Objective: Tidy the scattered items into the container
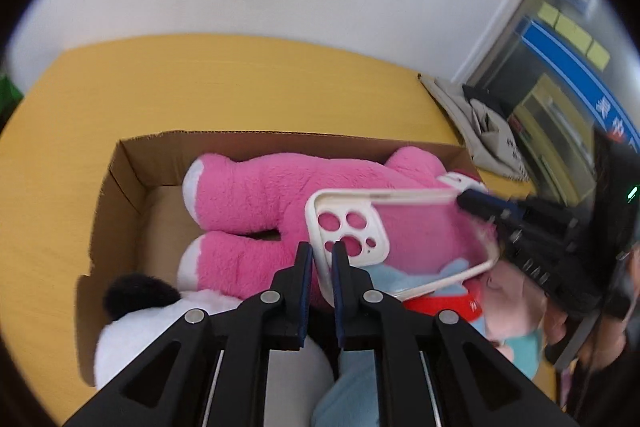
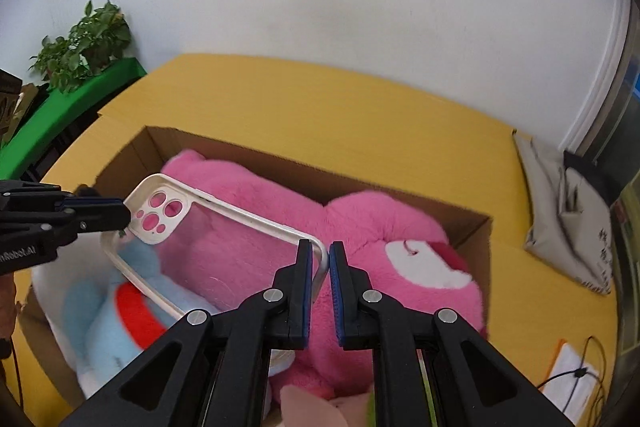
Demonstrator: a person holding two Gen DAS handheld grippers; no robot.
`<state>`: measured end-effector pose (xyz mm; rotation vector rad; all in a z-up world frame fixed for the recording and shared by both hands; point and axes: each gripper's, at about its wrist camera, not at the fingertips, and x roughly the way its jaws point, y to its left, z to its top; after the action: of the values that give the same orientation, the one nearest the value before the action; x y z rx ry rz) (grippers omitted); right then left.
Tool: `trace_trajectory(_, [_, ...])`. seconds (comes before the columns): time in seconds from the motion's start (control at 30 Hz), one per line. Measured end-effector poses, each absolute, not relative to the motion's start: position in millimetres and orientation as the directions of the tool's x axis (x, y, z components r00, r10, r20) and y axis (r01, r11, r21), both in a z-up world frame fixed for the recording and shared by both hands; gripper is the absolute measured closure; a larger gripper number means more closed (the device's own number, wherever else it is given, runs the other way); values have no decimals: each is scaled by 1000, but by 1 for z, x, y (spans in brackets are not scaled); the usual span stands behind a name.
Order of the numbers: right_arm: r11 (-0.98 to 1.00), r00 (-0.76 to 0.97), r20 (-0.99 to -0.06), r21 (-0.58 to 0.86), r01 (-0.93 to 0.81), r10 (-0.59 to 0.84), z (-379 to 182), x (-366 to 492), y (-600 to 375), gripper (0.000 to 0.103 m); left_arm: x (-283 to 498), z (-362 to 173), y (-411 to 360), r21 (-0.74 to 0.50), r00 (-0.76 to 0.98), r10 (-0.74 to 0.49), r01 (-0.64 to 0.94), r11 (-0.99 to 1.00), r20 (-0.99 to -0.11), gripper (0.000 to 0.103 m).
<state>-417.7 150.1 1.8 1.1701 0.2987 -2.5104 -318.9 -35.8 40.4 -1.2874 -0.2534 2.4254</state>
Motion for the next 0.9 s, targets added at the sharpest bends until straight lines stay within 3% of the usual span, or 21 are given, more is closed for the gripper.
trace_trajectory(0.03, [-915,-588,-777,-39,401,-225,-3,-417,151,93,-316,44,-39,-345,-519,424,-247,-905,-742,90])
trace_trajectory(0.17, [-908,-590,-779,-66,413,-212,-6,-403,153,87,-298,64,-44,-295,-572,374,-230,-927,-730,58])
trace_trajectory(0.2, [-909,-600,-772,-74,411,-209,-3,-399,155,71,-286,71,-45,-274,-589,359,-232,-933,-724,55])
trace_trajectory(0.23, [-909,-612,-762,-76,410,-212,2,-393,157,43,-277,76,-46,-255,-600,348,-238,-937,-720,55])
trace_trajectory(0.3, [-911,-647,-727,-73,406,-230,15,-370,163,15,-256,85,-47,-214,-623,318,-238,-947,-714,45])
trace_trajectory(0.33, [-913,-664,-710,-74,401,-234,21,-358,165,10,-243,88,-47,-191,-638,296,-231,-954,-711,41])
trace_trajectory(0.4, [-918,-697,-673,-68,390,-246,33,-325,171,6,-211,93,-48,-141,-670,249,-211,-967,-699,25])
trace_trajectory(0.47, [-925,-720,-645,-52,377,-257,39,-290,177,0,-176,94,-48,-93,-702,198,-185,-978,-684,25])
trace_trajectory(0.6, [-929,-734,-618,-14,369,-282,42,-221,184,0,-120,86,-44,-74,-712,172,-167,-983,-681,25])
trace_trajectory(0.9, [-965,-728,-654,12,263,-207,15,-132,193,0,-46,66,-39,-110,-726,158,-114,-987,-669,25])
